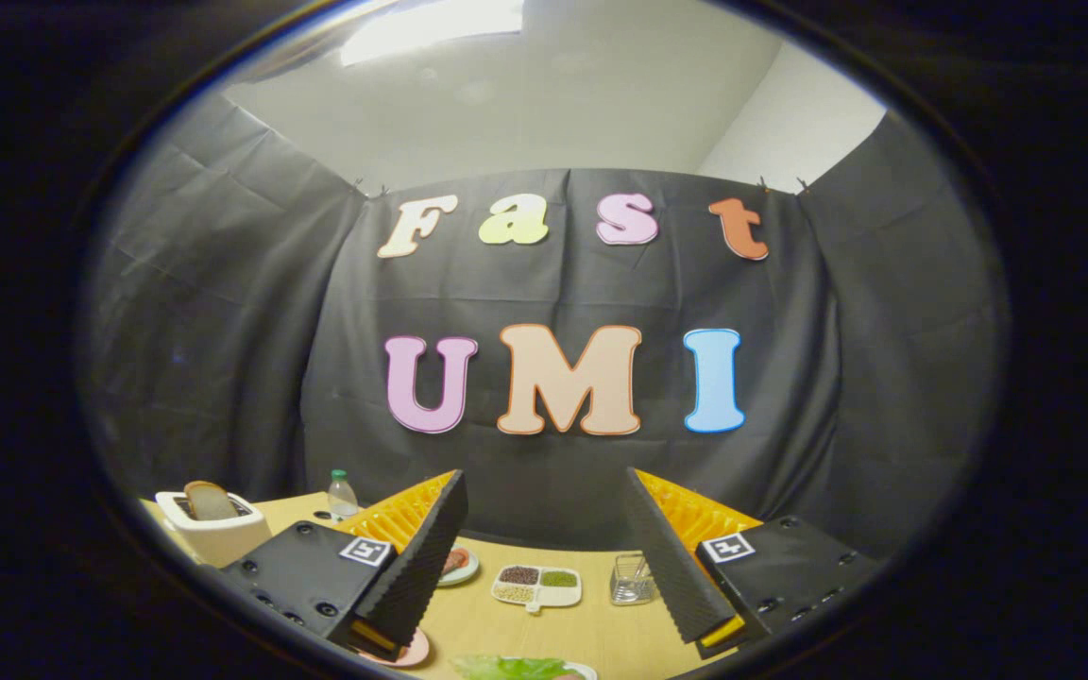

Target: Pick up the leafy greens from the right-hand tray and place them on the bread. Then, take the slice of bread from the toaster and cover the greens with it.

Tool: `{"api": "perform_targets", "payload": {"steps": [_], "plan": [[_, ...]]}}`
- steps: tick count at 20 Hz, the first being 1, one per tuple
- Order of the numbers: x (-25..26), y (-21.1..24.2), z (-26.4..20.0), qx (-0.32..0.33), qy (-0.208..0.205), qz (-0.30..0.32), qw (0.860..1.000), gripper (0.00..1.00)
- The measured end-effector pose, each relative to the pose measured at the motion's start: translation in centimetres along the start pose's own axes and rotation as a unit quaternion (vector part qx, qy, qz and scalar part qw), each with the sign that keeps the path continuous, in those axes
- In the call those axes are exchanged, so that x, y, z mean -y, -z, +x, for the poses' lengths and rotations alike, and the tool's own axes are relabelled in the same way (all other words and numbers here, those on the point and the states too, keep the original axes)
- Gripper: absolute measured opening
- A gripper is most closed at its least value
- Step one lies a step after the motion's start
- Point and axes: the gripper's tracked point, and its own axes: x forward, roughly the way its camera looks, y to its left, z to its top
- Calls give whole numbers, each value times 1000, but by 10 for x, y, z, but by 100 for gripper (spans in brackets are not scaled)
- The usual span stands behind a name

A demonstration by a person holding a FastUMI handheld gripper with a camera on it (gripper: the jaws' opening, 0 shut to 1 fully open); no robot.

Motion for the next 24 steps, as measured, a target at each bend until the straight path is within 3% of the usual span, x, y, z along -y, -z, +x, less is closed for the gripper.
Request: {"api": "perform_targets", "payload": {"steps": [4,10,15,24], "plan": [[4,26,8,-37,-26,-37,998,100],[-7,68,17,-98,-102,-60,988,100],[-15,111,17,-166,-177,-73,967,100],[-22,179,13,-247,-269,-121,923,100]]}}
